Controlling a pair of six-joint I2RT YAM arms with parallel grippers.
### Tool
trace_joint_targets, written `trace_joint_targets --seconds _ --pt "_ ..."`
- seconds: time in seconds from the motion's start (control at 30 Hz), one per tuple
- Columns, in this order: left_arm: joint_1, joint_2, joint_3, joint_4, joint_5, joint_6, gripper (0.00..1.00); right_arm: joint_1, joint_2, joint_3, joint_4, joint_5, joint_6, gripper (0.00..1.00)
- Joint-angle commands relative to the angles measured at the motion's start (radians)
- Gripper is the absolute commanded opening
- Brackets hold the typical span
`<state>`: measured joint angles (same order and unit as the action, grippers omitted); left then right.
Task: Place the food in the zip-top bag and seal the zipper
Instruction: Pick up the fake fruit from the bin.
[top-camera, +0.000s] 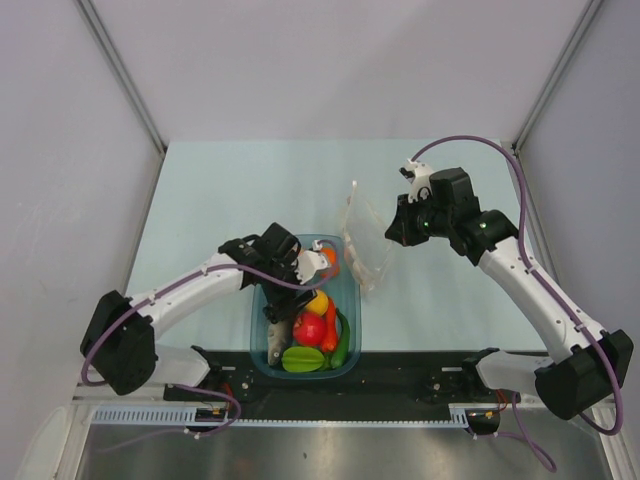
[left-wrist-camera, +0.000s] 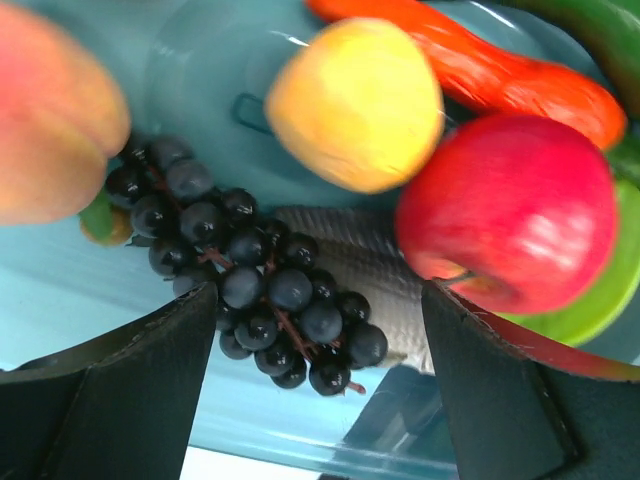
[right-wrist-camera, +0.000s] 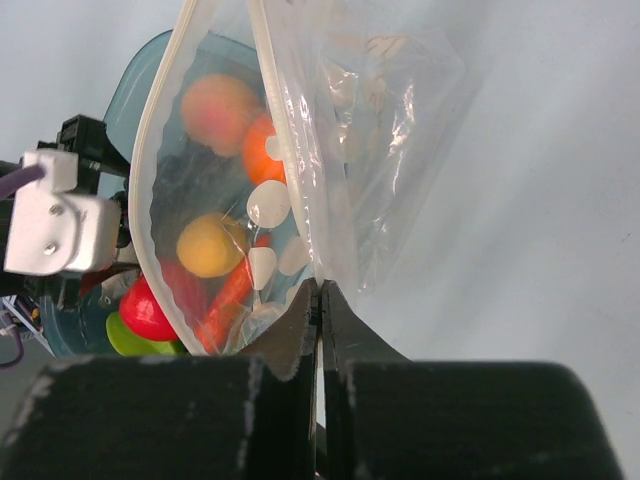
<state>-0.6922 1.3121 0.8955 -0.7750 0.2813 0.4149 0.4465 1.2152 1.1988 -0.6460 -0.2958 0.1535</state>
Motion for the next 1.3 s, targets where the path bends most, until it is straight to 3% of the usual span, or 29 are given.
trace_joint_targets --seconds 0.0,0.37,0.73,1.07,1.27 --pt "0.016 0.058 0.063 0.033 -0.090 -0.169 0.87 -0.005 0.004 0.022 0.022 0.007 0.009 0.00" --pt "0.046 0.187 0.086 0.072 -0.168 -0.225 0.85 -0.005 0.020 0.047 -0.001 0.009 0.020 0.00" --pt "0.057 0.084 0.200 0.028 -0.188 -0.200 0.79 -0.005 0.038 0.061 -0.007 0.010 0.009 0.00" --pt "0.059 0.196 0.132 0.042 -0.240 -0.235 0.83 -0.005 0.052 0.068 -0.010 0.012 0.023 0.00" --pt "0.065 0.265 0.094 0.075 -0.203 -0.254 0.83 -0.009 0.060 0.071 -0.020 -0.002 0.047 0.00"
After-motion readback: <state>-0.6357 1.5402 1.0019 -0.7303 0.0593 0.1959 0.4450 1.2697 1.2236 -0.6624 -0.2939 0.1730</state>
